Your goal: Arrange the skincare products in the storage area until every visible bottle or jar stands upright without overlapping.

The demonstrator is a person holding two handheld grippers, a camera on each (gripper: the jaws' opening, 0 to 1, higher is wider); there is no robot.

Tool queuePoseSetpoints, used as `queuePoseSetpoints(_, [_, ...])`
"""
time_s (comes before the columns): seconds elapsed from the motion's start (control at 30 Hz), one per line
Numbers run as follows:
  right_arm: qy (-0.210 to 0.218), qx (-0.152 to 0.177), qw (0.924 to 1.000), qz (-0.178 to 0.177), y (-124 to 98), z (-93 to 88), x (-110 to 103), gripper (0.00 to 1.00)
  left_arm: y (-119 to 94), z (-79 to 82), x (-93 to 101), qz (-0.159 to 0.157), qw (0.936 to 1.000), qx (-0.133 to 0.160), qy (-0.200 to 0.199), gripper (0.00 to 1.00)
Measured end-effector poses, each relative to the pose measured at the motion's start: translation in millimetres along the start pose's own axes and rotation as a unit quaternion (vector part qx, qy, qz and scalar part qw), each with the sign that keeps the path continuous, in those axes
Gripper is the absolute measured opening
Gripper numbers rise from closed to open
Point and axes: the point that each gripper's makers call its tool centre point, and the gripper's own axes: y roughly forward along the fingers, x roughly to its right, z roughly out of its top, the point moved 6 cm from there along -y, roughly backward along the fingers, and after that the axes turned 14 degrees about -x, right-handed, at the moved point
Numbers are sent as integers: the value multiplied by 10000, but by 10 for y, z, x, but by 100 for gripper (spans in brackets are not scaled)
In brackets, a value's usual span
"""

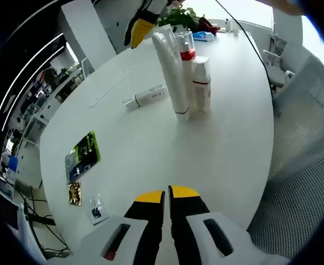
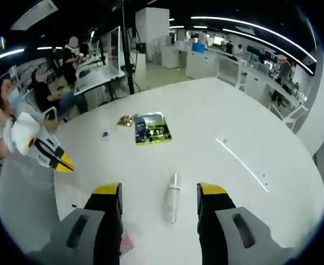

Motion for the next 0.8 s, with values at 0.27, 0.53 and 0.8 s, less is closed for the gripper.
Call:
queuePoseSetpoints(0.27, [35,-516,9986,79,427,-55,119,48,3,-65,-51,227,9994,-223,93,0])
queuePoseSetpoints(0.53, [18,-970,9951,167,720,-169,100,45,26,-106,-43,285,9987,-384,180,0])
queuePoseSetpoints(0.8, [12,-1399,9900,153,948,-327,115,44,63,-129,-54,309,9985,-424,185,0])
